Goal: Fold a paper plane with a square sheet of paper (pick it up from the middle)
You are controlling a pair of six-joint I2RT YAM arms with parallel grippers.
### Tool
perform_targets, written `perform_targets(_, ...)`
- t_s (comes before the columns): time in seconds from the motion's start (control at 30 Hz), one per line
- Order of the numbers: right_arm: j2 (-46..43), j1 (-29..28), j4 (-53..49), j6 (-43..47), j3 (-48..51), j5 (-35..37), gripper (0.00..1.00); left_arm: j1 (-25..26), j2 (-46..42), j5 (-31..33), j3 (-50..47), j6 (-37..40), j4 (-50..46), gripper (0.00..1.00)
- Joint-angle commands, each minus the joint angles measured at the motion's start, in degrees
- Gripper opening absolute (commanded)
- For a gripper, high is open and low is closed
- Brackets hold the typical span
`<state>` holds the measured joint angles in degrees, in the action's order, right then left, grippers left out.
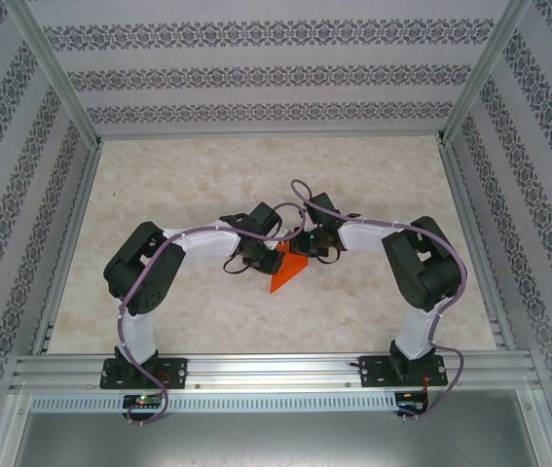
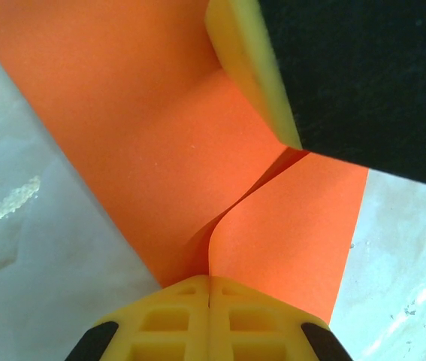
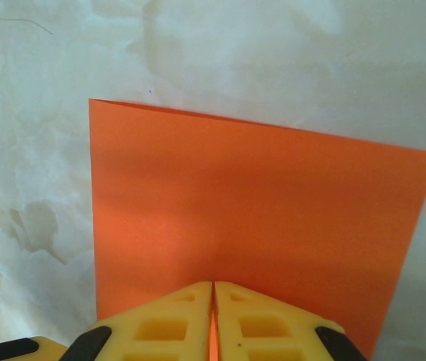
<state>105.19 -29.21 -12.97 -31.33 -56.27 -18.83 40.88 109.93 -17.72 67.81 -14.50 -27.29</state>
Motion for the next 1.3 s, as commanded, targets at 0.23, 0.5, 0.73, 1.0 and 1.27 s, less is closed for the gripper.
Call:
perform_targets(0.23, -0.2, 0.1, -1.3, 0.7, -1.9, -2.0, 0.10, -0.6, 0.6, -0.7, 0.5, 2.3, 0.7, 0.05)
perform_targets(0.5, -4.1, 0.6, 0.6, -0.9, 0.5, -2.0, 0.11, -0.6, 2.1, 0.1, 0.1, 2.1, 0.3, 0.05)
perform_targets(0.73, -17.7, 2.1, 11.8, -10.3, 12.8, -3.7, 0.12, -0.6, 2.2, 0.1, -0.6, 2.1, 0.6, 0.05)
perform_targets(1.0, -24.9, -9.0, 26.4, -21.6, 27.9, -0.3, 0.05, -0.6, 2.3, 0.0, -0.6, 2.4, 0.4, 0.05)
perform_targets(1.27, -18.5, -15.7, 32.6, -24.4, 27.9, 1.3, 0.03, -0.6, 2.8, -0.3, -0.2, 2.6, 0.4, 0.05)
